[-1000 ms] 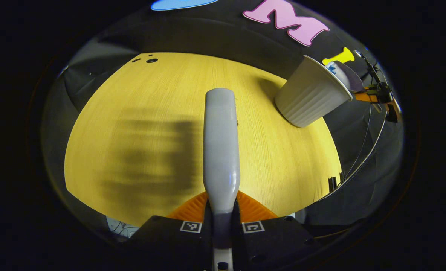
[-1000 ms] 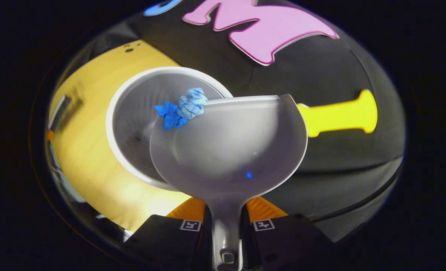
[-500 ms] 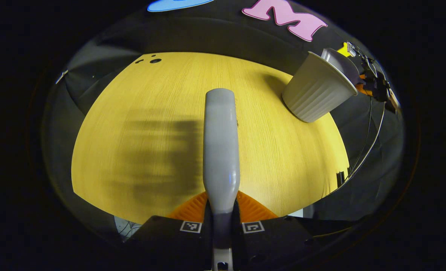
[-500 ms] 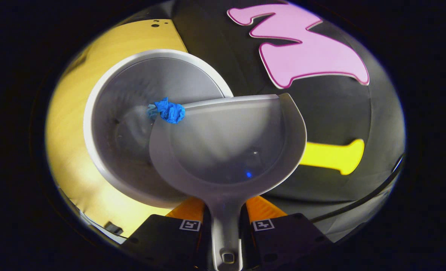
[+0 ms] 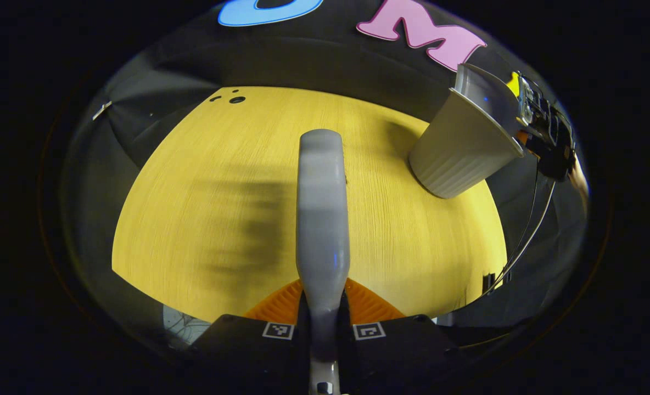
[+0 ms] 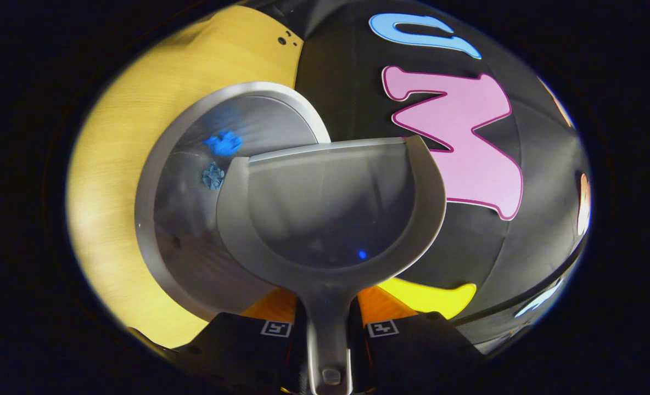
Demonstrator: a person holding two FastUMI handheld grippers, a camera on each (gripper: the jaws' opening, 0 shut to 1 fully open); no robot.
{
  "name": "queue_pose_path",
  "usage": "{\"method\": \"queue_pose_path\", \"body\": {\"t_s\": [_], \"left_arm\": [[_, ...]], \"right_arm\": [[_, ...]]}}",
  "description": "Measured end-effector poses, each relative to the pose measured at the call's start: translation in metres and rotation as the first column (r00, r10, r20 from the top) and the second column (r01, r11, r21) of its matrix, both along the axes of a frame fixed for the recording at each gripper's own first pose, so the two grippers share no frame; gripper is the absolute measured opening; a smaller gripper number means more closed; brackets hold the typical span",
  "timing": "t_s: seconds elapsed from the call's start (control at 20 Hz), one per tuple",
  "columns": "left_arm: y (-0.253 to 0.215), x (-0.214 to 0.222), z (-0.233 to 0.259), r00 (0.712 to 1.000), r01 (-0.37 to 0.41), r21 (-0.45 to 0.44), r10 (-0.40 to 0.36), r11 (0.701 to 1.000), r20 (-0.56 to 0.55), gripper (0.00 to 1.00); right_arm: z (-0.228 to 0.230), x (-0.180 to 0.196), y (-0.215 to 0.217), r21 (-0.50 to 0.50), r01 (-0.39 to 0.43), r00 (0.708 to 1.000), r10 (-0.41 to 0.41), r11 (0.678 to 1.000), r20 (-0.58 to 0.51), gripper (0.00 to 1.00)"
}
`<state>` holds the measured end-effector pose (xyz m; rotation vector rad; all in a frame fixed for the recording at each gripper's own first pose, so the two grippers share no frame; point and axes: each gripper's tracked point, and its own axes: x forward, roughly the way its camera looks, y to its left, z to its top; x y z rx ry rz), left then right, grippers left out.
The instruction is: Pick up the small broom and dustpan from the desktop, sweep the trash into the dustpan with the broom, and then empty the trash into the garbage bin.
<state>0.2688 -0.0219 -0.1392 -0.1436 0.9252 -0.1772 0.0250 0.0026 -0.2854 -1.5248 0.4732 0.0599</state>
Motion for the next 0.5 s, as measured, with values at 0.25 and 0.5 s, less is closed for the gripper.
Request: {"method": "queue_pose_path", "body": {"t_s": [0.25, 0.5], "left_arm": [[-0.004, 0.000, 0.008, 0.997, -0.071, -0.010, 0.071, 0.997, 0.002, 0.25], [0.005, 0.003, 0.014, 0.996, -0.092, -0.036, 0.092, 0.995, 0.010, 0.25]], "right_arm": [[0.005, 0.000, -0.007, 0.215, 0.058, 0.998, -0.062, 0.975, 0.014, 0.35], [0.015, -0.018, -0.016, 0.455, 0.161, 0.986, -0.161, 0.876, -0.039, 0.35]]}}
